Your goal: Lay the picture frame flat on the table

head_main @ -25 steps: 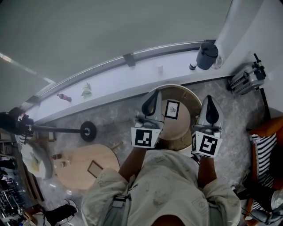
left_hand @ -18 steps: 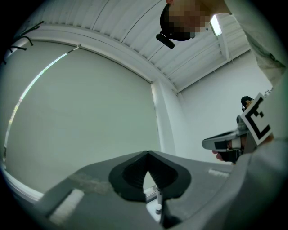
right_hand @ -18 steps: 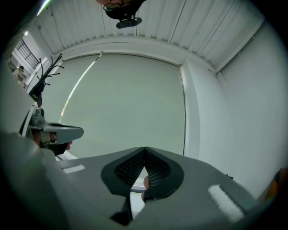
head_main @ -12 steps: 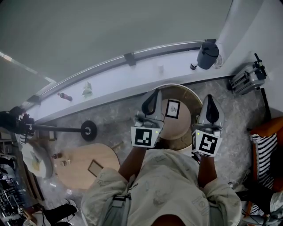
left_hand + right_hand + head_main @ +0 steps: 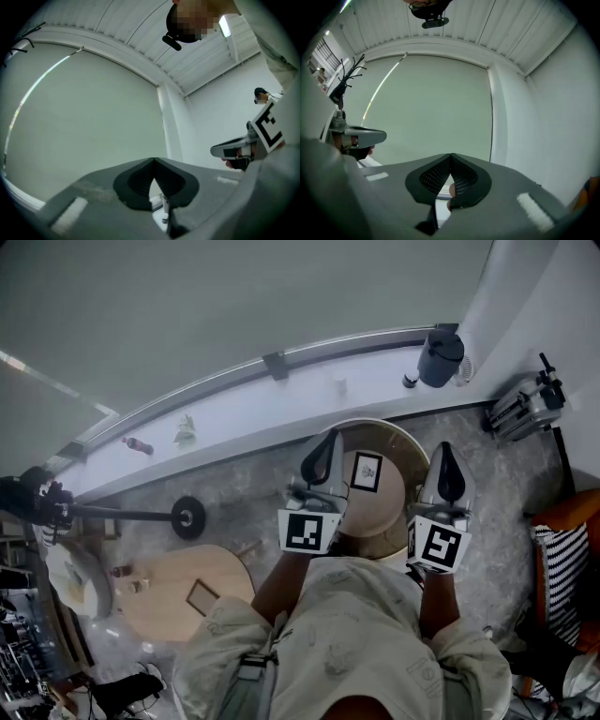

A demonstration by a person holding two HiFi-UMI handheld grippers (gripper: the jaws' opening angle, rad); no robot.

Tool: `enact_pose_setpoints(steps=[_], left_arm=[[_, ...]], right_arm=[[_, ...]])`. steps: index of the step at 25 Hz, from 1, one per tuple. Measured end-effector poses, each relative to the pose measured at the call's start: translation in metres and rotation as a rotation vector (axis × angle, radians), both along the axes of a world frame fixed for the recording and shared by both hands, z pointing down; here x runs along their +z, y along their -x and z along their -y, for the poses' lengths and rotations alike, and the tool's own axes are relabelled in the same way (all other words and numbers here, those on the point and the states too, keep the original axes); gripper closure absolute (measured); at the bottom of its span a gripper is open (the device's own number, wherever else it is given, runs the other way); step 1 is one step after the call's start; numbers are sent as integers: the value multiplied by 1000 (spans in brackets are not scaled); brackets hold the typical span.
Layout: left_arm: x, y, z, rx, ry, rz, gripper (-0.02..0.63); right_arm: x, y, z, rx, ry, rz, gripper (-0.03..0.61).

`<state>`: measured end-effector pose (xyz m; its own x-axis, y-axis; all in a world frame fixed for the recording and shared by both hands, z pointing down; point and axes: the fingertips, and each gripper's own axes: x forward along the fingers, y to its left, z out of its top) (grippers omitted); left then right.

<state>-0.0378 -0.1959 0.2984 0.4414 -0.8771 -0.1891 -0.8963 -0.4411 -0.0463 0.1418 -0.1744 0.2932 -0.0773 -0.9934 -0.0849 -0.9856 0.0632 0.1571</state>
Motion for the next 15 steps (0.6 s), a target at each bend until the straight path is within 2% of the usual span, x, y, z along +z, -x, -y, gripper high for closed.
enact_pose_setpoints(steps=[15], left_arm=[[4,3,4,-1,14,2,611]], right_arm=[[3,1,5,7,10,-4,577]])
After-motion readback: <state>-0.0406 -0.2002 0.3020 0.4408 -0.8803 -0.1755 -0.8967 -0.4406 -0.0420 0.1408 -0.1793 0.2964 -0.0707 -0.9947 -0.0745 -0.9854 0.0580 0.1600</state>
